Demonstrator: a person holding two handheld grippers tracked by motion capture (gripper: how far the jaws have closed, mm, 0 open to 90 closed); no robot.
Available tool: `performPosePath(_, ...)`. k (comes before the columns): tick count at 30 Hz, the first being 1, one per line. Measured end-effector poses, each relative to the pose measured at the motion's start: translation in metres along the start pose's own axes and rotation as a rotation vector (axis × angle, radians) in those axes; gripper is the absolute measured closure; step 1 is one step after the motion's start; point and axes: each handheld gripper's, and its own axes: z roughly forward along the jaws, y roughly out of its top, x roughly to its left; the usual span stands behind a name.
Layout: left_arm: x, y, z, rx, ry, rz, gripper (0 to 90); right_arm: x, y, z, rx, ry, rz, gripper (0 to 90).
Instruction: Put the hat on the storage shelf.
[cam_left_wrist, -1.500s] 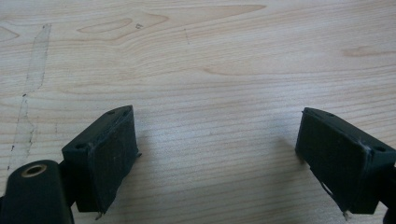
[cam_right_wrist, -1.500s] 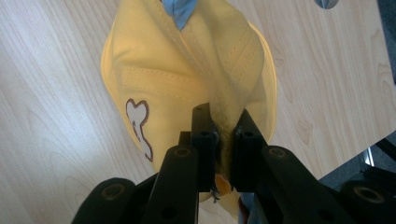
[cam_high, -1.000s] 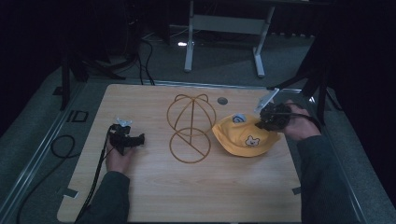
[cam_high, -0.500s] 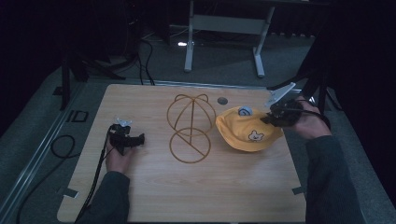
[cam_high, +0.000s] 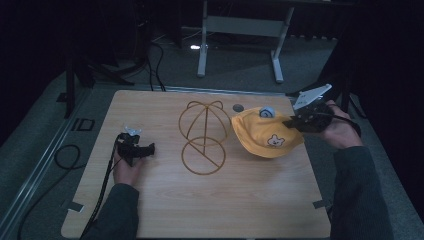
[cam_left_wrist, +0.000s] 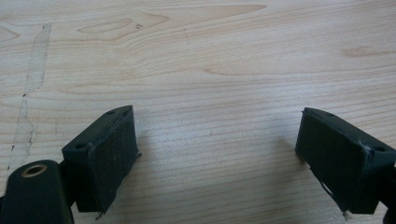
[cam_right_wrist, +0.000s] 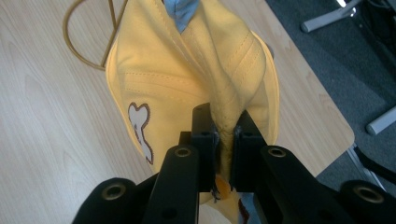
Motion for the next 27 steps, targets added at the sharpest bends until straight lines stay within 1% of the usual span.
performPosePath(3,0.000,0.000,0.000,0.000,0.000,0.000,12.7,0.000,0.001,-0.003,-0.014,0.001,0.001,82.9)
performPosePath(5,0.000,0.000,0.000,0.000,0.000,0.000,12.8,0.000,0.002,-0.007,-0.035,-0.001,-0.001,82.9)
performPosePath(8,0.000,0.000,0.000,0.000,0.001,0.001,12.8,0.000,0.003,-0.010,-0.045,-0.004,0.002,83.0)
performPosePath(12,0.000,0.000,0.000,0.000,0.001,0.001,12.8,0.000,0.004,-0.016,-0.082,0.002,0.005,83.0)
performPosePath(19,0.000,0.000,0.000,0.000,0.001,0.001,12.7,0.000,0.007,-0.024,-0.127,0.010,0.006,83.0)
performPosePath(27,0.000,0.000,0.000,0.001,0.001,0.002,12.7,0.003,0.015,-0.032,-0.174,0.011,-0.009,82.9)
